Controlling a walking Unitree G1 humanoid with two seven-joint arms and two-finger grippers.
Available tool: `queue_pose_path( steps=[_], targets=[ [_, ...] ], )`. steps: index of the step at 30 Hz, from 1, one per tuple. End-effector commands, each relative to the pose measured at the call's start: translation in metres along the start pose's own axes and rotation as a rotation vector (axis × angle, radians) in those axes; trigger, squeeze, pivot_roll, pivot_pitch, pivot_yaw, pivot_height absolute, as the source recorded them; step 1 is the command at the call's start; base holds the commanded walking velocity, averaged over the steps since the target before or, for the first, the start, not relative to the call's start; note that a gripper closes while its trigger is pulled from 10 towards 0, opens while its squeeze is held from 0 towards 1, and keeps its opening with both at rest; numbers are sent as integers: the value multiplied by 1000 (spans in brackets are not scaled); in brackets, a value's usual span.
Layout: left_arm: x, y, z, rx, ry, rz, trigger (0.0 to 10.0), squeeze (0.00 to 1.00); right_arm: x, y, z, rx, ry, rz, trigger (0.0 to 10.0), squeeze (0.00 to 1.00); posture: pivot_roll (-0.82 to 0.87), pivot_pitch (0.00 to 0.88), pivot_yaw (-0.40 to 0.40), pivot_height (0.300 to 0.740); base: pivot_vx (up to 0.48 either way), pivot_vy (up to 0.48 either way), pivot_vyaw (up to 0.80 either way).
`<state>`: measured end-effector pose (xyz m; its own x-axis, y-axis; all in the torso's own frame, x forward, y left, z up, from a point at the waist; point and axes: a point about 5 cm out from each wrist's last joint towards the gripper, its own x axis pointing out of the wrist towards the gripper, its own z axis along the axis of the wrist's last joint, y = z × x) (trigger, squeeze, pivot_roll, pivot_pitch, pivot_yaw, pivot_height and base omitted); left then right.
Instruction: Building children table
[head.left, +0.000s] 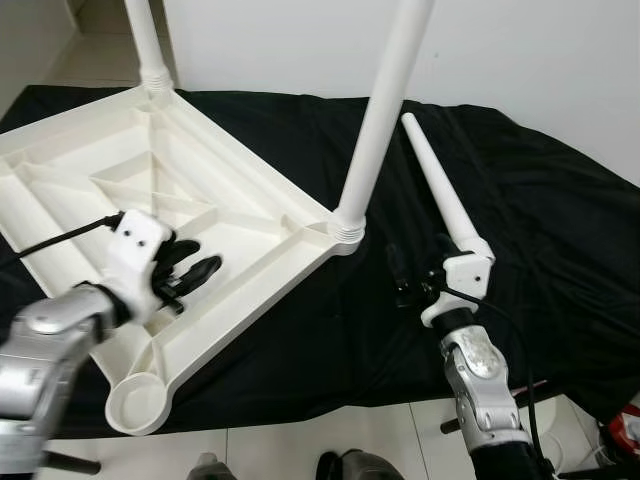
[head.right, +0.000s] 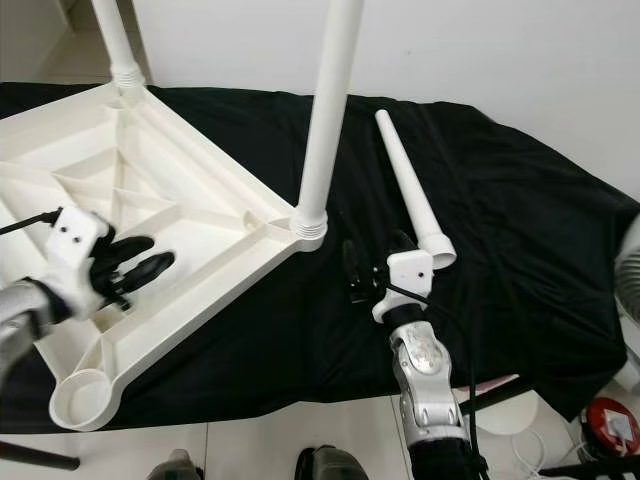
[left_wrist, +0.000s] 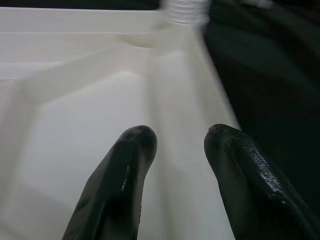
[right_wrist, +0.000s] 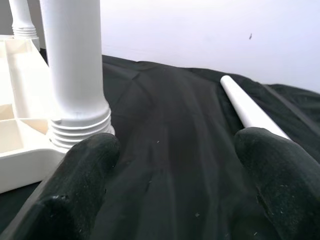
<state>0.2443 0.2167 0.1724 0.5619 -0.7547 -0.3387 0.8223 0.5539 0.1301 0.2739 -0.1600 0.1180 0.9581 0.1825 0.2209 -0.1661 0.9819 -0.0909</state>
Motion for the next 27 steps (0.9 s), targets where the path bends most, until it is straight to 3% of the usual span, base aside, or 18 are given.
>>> queue_pose_path(
  steps=[1,5,10,17,18,27],
  targets=[
    [-2,-2,-3,23,-4,-54,10000,0,2,0,-1,2,-6,6,10000,0,143,5,-108,740,0,0,0],
    [-11,11,-5,0,21,36,10000,0,2,-1,-1,-4,-8,6,10000,0,131,5,-110,740,0,0,0],
    [-28,29,-2,60,48,165,10000,0,-1,-4,-1,-11,-6,-1,10000,0,126,10,-102,740,0,0,0],
    [-37,37,-5,54,73,191,10000,0,-4,-4,-4,-12,1,-9,10000,0,127,21,-90,740,0,0,0],
    [-46,45,-12,70,128,223,10000,0,-5,-2,-6,-10,3,-15,10000,0,125,23,-87,740,0,0,0],
    [-67,61,-21,135,274,320,10000,0,-5,-1,-8,-5,9,-22,10000,0,145,28,-79,740,0,0,0]
  ],
)
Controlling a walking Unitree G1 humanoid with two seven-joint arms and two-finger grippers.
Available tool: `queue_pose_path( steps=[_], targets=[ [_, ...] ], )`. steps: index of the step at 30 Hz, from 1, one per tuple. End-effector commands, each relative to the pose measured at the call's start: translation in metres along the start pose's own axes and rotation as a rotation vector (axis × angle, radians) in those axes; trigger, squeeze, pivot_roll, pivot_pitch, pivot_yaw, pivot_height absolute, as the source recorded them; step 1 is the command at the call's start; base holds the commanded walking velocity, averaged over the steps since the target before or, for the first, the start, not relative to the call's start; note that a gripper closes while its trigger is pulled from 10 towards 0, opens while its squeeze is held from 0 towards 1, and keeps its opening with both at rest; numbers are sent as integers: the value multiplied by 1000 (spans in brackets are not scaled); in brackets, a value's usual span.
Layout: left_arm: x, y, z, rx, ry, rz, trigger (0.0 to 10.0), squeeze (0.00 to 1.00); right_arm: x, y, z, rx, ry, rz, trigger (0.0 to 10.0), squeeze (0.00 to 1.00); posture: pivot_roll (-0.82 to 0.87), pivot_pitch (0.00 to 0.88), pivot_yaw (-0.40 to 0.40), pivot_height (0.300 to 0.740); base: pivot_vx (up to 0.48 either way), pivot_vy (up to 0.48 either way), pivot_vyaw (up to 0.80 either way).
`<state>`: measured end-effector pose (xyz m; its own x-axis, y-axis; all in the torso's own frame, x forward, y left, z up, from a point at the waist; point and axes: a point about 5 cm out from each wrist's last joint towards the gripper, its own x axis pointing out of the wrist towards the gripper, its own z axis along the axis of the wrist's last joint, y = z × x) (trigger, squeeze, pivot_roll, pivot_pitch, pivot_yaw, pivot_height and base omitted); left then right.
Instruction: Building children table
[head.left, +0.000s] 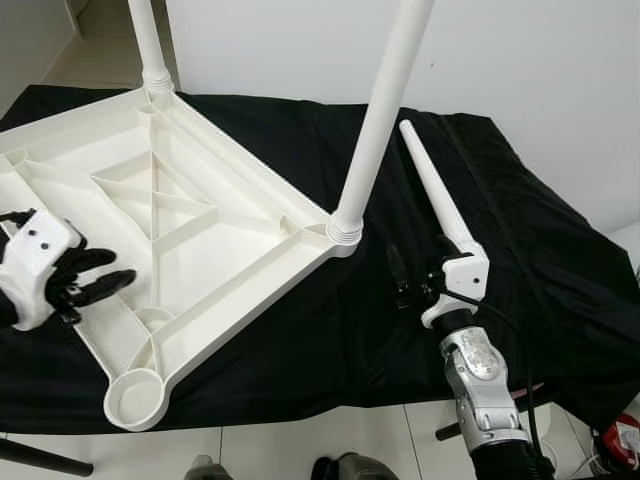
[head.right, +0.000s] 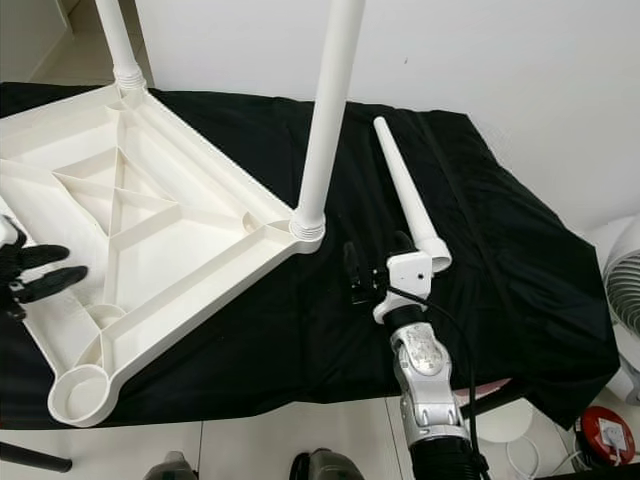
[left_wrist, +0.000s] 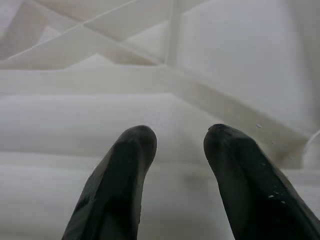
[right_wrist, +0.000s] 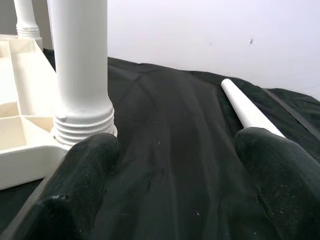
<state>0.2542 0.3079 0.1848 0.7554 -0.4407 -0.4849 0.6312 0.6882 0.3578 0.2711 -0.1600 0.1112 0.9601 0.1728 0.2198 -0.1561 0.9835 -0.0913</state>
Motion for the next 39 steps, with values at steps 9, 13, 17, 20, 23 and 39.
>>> queue_pose_path(
  steps=[9,13,17,20,23,39],
  targets=[
    [-12,6,-16,102,144,31,10000,0,5,3,-4,10,1,-16,10000,0,171,36,-71,740,0,0,0],
    [-2,-8,-17,148,165,-53,10000,0,5,2,-4,10,-2,-23,10000,0,169,43,-66,740,0,0,0],
    [8,-22,-15,184,167,-125,10000,0,5,0,-4,6,-6,-33,10000,0,167,46,-61,740,0,0,0],
    [22,-37,-10,198,133,-190,10000,0,7,-4,-3,-2,-13,-48,10000,0,157,51,-54,740,0,0,0],
    [31,-51,-6,200,109,-247,10000,0,8,-6,-2,-8,-18,-56,10000,0,152,53,-48,740,0,0,0],
    [100,-131,24,193,-39,-338,10000,0,9,-8,-2,-17,-25,-81,10000,0,133,52,-36,740,0,0,0]
  ],
)
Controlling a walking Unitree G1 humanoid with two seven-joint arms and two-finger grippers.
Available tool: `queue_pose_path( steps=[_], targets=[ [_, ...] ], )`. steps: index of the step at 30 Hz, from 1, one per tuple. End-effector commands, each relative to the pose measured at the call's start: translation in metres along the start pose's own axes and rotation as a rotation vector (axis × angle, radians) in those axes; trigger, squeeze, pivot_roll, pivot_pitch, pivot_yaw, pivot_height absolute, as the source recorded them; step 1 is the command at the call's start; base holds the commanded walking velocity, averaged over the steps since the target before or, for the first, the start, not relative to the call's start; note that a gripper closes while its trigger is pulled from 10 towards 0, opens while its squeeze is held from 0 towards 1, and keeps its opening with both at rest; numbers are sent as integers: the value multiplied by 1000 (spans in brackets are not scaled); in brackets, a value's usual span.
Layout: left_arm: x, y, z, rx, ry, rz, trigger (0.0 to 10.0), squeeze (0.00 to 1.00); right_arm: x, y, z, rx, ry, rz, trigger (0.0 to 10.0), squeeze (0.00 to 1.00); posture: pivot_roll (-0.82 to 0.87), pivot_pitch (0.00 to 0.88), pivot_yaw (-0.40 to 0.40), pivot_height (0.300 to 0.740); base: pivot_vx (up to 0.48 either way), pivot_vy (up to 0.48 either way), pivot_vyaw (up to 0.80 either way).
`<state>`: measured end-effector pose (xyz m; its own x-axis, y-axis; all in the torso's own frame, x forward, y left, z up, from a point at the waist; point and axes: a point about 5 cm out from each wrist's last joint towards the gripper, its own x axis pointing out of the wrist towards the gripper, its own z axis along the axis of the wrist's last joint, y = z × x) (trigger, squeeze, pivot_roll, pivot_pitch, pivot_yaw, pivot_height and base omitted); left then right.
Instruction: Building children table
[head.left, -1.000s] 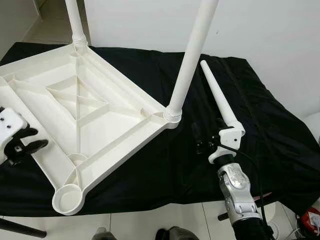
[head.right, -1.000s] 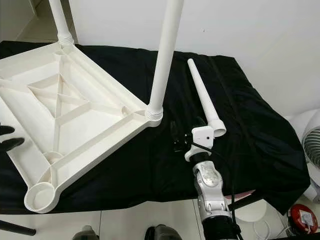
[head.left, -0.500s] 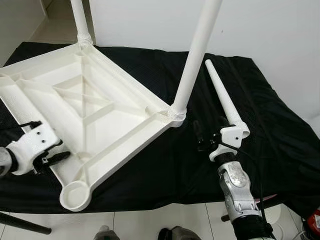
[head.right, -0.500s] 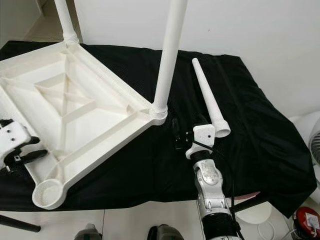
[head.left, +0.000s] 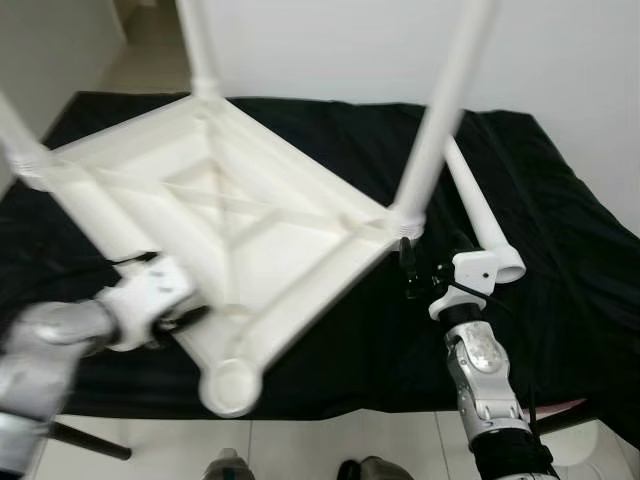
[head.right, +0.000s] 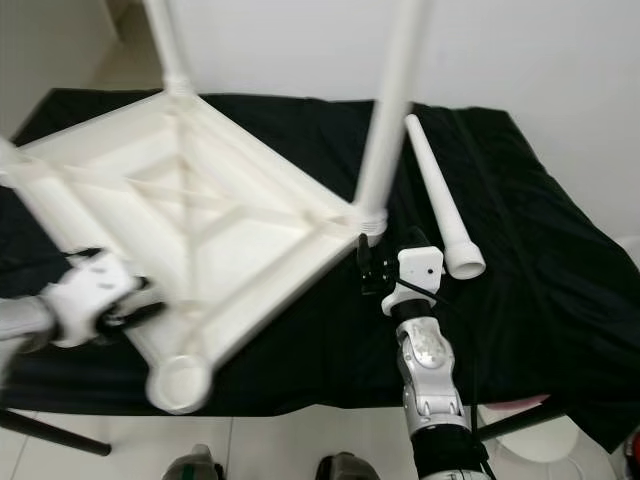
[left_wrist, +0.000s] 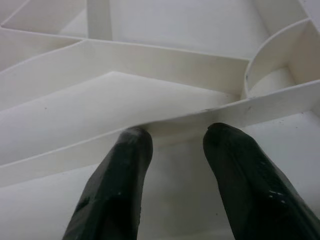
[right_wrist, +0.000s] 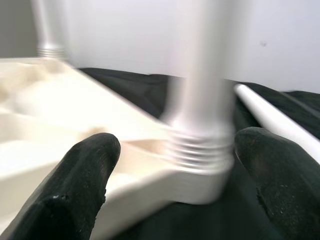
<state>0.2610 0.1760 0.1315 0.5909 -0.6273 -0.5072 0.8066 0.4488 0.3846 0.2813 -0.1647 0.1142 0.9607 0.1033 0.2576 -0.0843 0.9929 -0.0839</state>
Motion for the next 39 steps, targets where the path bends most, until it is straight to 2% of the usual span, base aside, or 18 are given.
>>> queue_pose_path(
  steps=[1,4,7,13,18,22,23,24,25,26,28,30,35,37,38,39],
  targets=[
    [16,-24,-7,1,35,-105,10000,0,-1,-2,-3,-7,7,-9,10000,0,133,52,-36,740,0,0,0],
    [42,-13,-1,-50,77,71,10000,0,1,1,-2,-2,2,-5,10000,0,129,49,-37,740,0,0,0],
    [51,-5,-4,-102,138,183,10000,0,2,3,-2,0,1,2,10000,0,126,46,-37,740,0,0,0],
    [45,11,-9,-118,177,296,10000,0,2,2,-2,-1,1,4,10000,0,126,45,-40,740,0,0,0],
    [40,21,-9,-121,181,340,10000,0,2,3,-2,-2,1,7,10000,0,127,45,-41,740,0,0,0],
    [27,41,-16,-155,214,451,10000,0,1,3,-2,-3,0,10,10000,0,123,48,-38,740,0,0,0],
    [23,47,-17,-175,225,490,10000,94,1,3,-2,-3,1,10,10000,0,123,48,-38,740,0,0,0],
    [19,52,-18,-201,230,530,10000,94,1,3,-2,-3,2,9,10000,0,123,48,-38,740,0,0,0],
    [16,55,-19,-230,229,558,10000,1000,0,2,-2,-3,2,9,10000,0,123,48,-40,740,0,0,0],
    [16,55,-19,-230,229,558,10000,1000,0,2,-2,-3,2,9,10000,0,123,48,-40,740,0,0,0],
    [10,61,-20,-286,232,627,10000,1000,0,4,-3,-1,5,12,10000,0,123,48,-40,740,0,0,0],
    [8,63,-20,-293,242,658,10000,1000,0,5,-3,0,5,15,10000,0,124,47,-44,740,0,0,0],
    [7,67,-17,-264,245,716,10000,1000,-1,8,-3,4,5,24,10000,0,125,46,-47,740,0,0,0],
    [7,68,-14,-246,232,722,10000,961,-1,9,-3,5,6,27,10000,0,125,45,-48,740,0,0,0],
    [6,71,-7,-200,185,729,10000,16,-1,9,-3,5,7,31,10000,0,125,43,-50,740,0,0,0],
    [5,74,0,-159,134,717,10000,0,-1,9,-3,5,8,34,10000,0,125,42,-51,740,0,0,0]
  ],
)
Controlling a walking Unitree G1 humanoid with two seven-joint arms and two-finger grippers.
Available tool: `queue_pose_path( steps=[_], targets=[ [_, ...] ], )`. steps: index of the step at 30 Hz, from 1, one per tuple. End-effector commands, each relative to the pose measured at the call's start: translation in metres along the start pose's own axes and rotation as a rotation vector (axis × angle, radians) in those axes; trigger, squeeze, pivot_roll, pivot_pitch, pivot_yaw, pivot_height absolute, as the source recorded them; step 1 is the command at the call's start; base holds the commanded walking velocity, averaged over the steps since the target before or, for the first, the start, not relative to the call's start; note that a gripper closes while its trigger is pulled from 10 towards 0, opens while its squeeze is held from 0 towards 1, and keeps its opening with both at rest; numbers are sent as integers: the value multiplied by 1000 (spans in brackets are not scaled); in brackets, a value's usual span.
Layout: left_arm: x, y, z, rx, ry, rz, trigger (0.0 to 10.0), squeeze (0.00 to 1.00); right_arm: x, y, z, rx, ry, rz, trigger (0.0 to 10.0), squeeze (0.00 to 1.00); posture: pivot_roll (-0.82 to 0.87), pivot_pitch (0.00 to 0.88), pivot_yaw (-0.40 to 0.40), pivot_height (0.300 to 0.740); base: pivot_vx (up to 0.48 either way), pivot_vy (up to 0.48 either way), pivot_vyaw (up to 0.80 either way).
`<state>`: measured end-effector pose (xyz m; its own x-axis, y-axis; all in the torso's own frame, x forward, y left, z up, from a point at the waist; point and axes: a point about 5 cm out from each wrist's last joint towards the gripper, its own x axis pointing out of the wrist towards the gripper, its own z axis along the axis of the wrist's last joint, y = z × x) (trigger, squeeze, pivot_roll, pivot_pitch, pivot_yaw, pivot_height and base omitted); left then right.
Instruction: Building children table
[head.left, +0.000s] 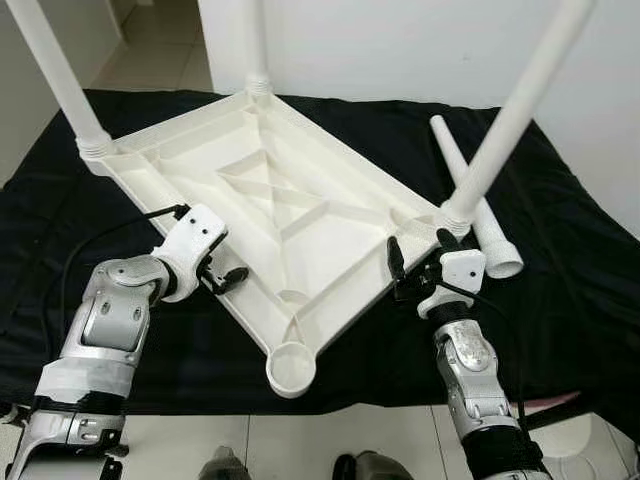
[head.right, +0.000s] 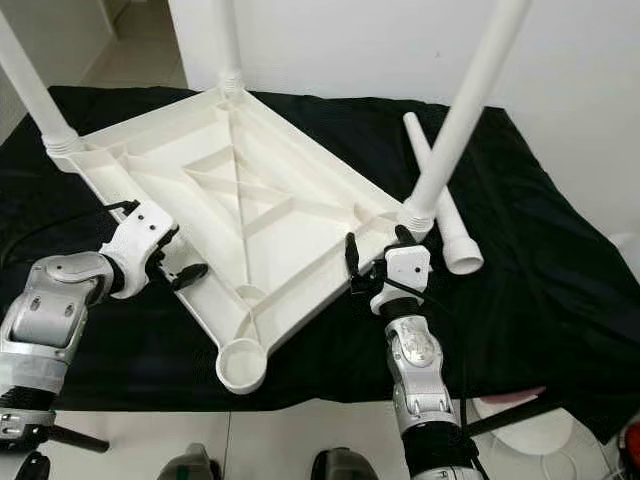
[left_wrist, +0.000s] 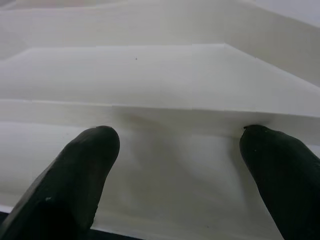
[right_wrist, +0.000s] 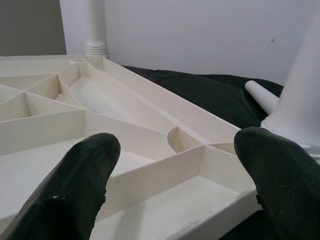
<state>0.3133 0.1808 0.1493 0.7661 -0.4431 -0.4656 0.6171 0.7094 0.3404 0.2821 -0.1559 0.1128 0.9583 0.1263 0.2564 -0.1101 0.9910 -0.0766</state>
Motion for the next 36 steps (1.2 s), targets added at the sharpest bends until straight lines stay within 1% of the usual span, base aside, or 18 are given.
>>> queue_pose_path(
  steps=[1,4,5,6,7,11,13,14,16,17,18,19,23,26,27,30,31,36],
  targets=[
    [-8,29,0,51,-28,458,10000,0,-3,1,-3,-10,10,14,10000,0,126,41,-52,740,0,0,0],
    [-9,31,6,57,-78,436,10000,0,-3,0,-3,-11,11,16,10000,0,125,40,-52,740,0,0,0],
    [-11,30,12,83,-133,408,10000,0,-3,0,-3,-12,12,17,10000,0,123,39,-53,740,0,0,0],
    [-13,28,16,96,-178,371,10000,0,-3,-1,-3,-13,12,18,10000,0,123,39,-53,740,0,0,0],
    [-17,21,23,121,-258,272,10000,0,-3,-1,-3,-15,14,20,10000,0,120,37,-52,740,0,0,0],
    [-17,19,24,123,-269,250,10000,0,-3,-1,-3,-16,14,21,10000,0,120,37,-52,740,0,0,0],
    [-22,16,22,222,-278,164,10000,0,-3,-2,-3,-19,15,21,10000,0,119,32,-55,740,0,0,0],
    [-22,16,22,222,-278,164,10000,0,-3,-2,-3,-19,15,21,10000,0,119,32,-55,740,0,0,0],
    [-28,9,21,313,-296,21,10000,0,-2,-3,-3,-21,16,21,10000,0,119,31,-56,740,0,0,0],
    [-28,9,21,313,-296,21,10000,0,-2,-3,-3,-21,16,21,10000,0,119,31,-56,740,0,0,0],
    [-31,7,22,334,-316,-40,10000,0,-2,-3,-3,-21,16,22,10000,0,119,30,-56,740,0,0,0],
    [-34,4,23,359,-329,-144,10000,0,-1,-3,-3,-21,15,21,10000,0,119,30,-57,740,0,0,0],
    [-35,1,23,374,-339,-217,10000,0,-1,-3,-2,-21,13,21,10000,0,120,30,-58,740,0,0,0],
    [-34,-3,24,386,-349,-325,10000,0,1,-3,-2,-22,9,22,10000,0,123,30,-59,740,0,0,0],
    [-32,-7,24,416,-336,-404,10000,0,2,-4,-1,-22,5,21,10000,0,127,36,-54,740,0,0,0],
    [-30,-9,24,433,-324,-447,10000,0,3,-4,0,-22,1,22,10000,0,127,36,-54,740,0,0,0],
    [-26,-12,25,478,-323,-480,10000,0,4,-3,1,-21,-5,23,10000,0,128,36,-52,740,0,0,0],
    [-16,-10,21,517,-268,-501,10000,0,6,-1,4,-15,-15,30,10000,0,125,42,-42,740,0,0,0]
  ],
)
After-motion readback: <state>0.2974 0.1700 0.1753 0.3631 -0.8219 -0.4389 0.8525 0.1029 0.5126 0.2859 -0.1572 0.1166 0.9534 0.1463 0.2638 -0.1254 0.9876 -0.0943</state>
